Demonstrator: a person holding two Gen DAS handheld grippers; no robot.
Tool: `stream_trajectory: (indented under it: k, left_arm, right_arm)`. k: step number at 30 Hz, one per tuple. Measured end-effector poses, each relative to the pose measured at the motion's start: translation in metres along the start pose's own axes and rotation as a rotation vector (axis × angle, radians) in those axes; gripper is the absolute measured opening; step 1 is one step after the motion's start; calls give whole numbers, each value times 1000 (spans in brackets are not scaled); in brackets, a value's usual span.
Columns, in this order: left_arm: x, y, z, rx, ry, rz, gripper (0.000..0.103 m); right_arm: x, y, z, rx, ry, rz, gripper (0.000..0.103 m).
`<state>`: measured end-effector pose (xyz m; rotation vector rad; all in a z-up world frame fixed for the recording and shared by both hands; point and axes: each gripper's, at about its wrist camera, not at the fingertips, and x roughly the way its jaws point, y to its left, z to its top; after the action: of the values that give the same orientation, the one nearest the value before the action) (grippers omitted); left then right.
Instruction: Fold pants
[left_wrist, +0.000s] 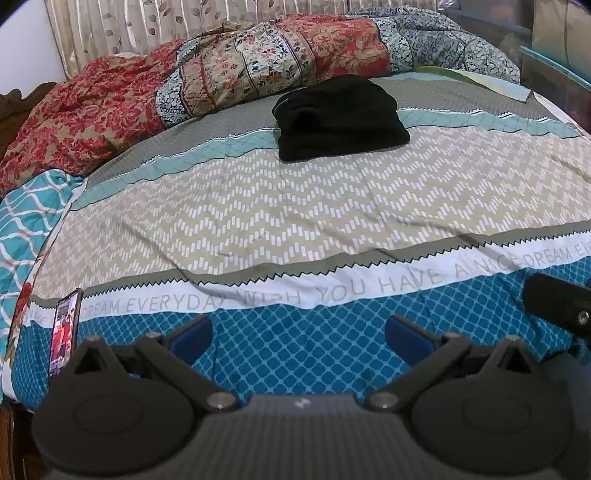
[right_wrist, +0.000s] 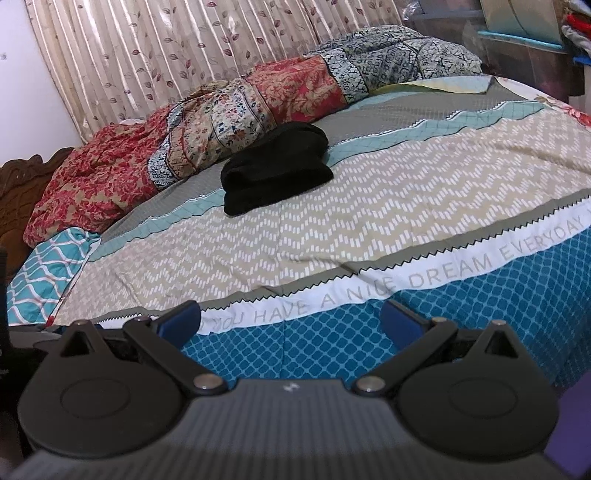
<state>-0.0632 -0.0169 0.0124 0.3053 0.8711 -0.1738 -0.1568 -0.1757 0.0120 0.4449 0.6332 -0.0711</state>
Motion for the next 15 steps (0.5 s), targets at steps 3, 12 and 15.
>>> stream_trajectory:
  k: [3,12,15]
  left_arm:
    - [1,-1,-1,4,6,0,103]
    - [2,0,-2,4,11,-9,103]
    - [2,0,-2,4,12,-11,103]
  right_arm:
    - [1,-1,-1,7,6,-3,103]
    - [1,2,-1,6,9,-3,103]
    - [1,3,-2,4,9,-3,103]
